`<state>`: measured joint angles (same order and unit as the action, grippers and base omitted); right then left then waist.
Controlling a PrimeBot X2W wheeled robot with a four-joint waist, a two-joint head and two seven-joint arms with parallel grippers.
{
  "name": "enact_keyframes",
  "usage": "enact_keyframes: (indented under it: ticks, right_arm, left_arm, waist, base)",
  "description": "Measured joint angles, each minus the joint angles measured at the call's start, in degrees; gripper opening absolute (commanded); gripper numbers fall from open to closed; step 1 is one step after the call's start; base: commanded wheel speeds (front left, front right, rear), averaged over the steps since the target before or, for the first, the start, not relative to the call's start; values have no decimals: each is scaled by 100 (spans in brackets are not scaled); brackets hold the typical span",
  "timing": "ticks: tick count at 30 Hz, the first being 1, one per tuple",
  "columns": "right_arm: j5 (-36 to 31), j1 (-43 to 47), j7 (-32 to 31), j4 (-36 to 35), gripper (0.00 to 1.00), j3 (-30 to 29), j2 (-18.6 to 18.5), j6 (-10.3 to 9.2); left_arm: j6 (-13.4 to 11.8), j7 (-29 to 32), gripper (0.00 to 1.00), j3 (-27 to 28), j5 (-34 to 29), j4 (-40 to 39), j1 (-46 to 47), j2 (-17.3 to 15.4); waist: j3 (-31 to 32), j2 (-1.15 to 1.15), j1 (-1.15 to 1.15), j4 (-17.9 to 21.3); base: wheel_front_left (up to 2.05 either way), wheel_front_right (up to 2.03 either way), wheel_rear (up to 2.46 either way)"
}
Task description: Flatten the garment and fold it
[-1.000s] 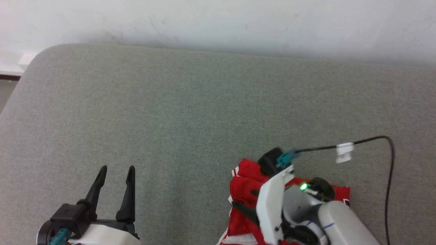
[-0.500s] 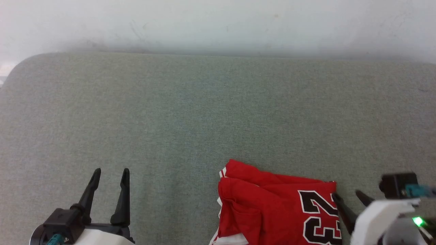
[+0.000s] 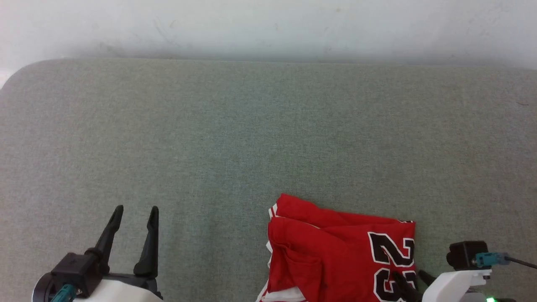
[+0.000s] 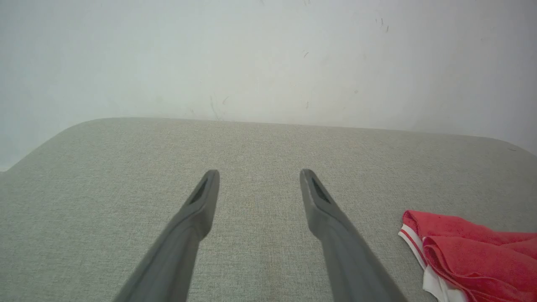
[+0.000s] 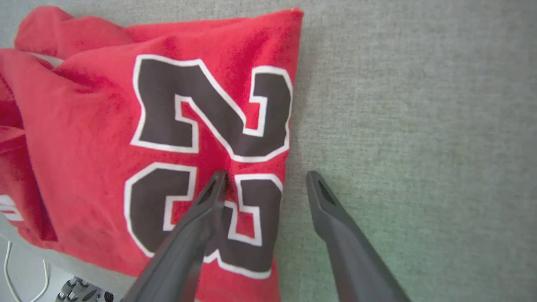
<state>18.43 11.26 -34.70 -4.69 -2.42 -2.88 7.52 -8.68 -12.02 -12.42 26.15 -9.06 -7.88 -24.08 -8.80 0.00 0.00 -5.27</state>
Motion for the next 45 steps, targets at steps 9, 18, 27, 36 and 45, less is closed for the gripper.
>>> enact_keyframes:
  ticks: [9,18,27,36,45]
  right_arm:
    - [305,-374,275,608,0,96,-29,2]
    - [-210,-977,379,534,0,-9,3,2]
    - [-1243,-2076,-232,542,0,-427,-5,2]
    - [-2048,-2725,-716,266,0,-842,-987,2]
    - [-2493,-3163,-809,302,0,-1272,-1889,2]
  left_arm:
    - [2,48,100,-70,0,3,46,-13]
    - [-27,41,100,-65,-2,-89,110,-23]
    - [-53,47,100,1,-2,-235,127,-156]
    - [-44,91,100,105,-14,-546,369,-369]
    - [78,56,100,234,-73,-880,886,-576]
  waist:
    - [21,0,0,-122]
    - [80,0,0,95]
    - [-37,0,0,491]
    - [-560,0,1,741]
    - [-1339,0,2,966]
  base:
    - [0,0,0]
    - [0,0,0]
    - [0,0,0]
    - [0,0,0]
    - [0,0,0]
